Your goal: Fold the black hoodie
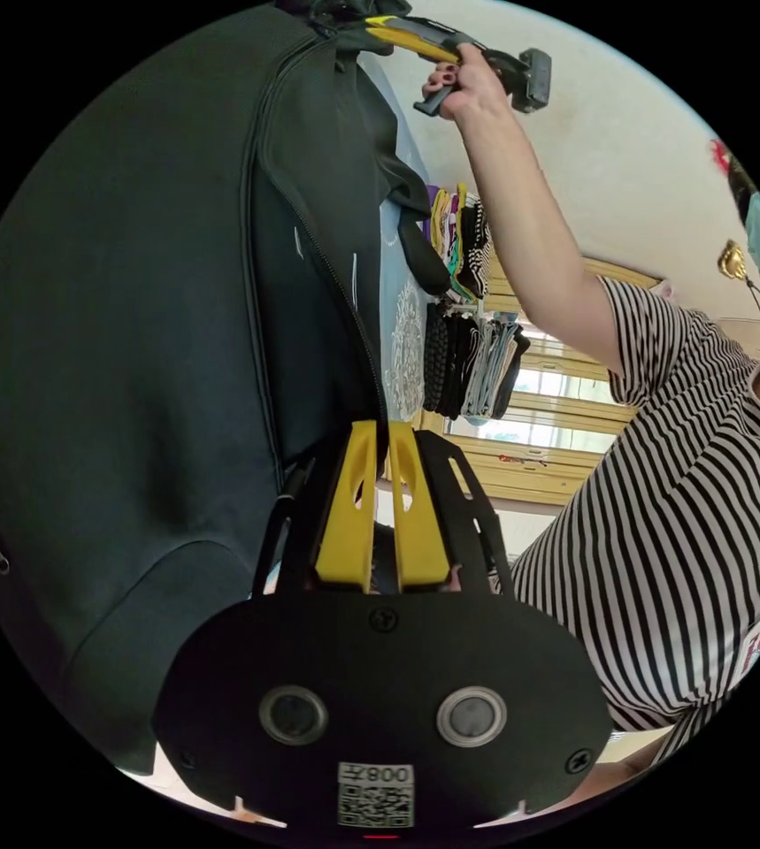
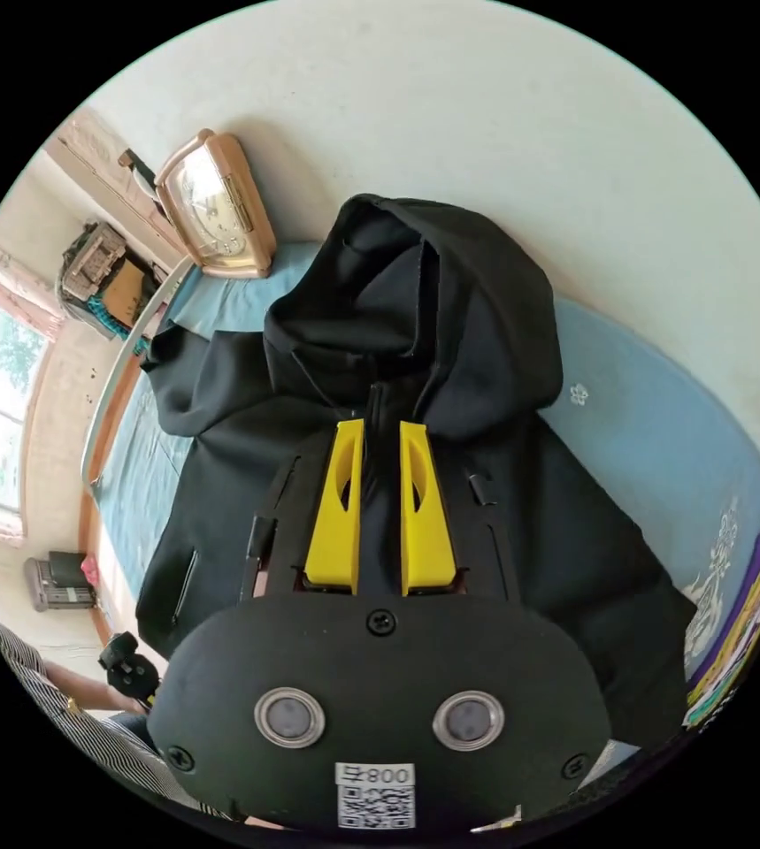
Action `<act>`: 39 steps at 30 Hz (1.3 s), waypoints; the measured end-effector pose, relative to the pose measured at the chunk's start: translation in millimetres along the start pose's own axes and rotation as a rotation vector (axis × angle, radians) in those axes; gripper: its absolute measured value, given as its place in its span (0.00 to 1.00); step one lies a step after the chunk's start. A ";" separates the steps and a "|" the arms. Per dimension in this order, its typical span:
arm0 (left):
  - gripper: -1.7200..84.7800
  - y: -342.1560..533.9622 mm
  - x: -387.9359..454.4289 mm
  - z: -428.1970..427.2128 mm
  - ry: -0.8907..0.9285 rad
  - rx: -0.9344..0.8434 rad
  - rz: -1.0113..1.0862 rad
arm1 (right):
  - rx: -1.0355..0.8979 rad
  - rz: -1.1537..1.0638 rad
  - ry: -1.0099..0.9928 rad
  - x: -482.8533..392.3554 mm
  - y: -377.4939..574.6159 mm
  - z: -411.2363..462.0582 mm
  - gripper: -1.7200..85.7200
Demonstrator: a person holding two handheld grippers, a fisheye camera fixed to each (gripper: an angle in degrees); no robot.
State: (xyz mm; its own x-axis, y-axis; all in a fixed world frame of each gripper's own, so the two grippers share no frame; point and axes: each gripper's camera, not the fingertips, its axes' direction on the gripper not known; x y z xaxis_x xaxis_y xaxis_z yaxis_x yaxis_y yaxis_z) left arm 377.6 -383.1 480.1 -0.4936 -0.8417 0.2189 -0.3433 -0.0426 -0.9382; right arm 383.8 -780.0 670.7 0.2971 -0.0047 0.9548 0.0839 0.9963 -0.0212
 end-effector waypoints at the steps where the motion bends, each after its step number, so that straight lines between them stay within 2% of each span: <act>1: 0.05 -1.5 -0.3 -0.3 0.000 -0.001 0.000 | -0.022 -0.014 0.009 -5.1 -5.0 7.0 0.12; 4: 0.05 -4.3 -0.9 -2.5 0.000 0.001 -0.002 | -0.108 -0.061 0.054 -26.7 -9.6 35.0 0.13; 6: 0.05 -5.7 -0.6 -3.6 -0.007 -0.002 0.001 | -0.118 -0.091 0.149 -37.1 -0.7 46.9 0.10; 11: 0.05 -8.9 2.9 -6.9 -0.035 -0.011 0.004 | -0.114 -0.084 0.199 -38.4 10.1 51.4 0.04; 13: 0.05 -9.0 6.1 -8.6 -0.051 -0.012 0.005 | -0.065 -0.034 0.139 -31.1 14.8 38.0 0.04; 17: 0.05 -5.6 13.7 -15.9 -0.100 -0.005 -0.003 | 0.164 0.102 -0.083 -10.6 40.7 -14.9 0.03; 20: 0.05 -0.4 13.0 -24.2 -0.163 0.010 -0.041 | 0.255 0.093 -0.159 -17.4 50.1 -23.8 0.03; 29: 0.05 10.3 -7.2 -23.9 -0.239 0.039 -0.201 | 0.023 0.037 -0.056 -36.0 17.7 91.3 0.04; 39: 0.06 12.8 3.8 -13.7 -0.250 0.053 -0.233 | -0.035 0.006 -0.020 -23.7 -1.7 107.8 0.06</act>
State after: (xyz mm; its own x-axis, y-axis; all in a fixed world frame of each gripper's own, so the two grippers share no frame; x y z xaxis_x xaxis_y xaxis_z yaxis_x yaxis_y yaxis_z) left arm 360.3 -379.4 472.5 -0.1930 -0.9117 0.3627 -0.3782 -0.2720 -0.8849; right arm 274.1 -772.3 680.0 0.2787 0.0030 0.9604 0.1158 0.9926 -0.0367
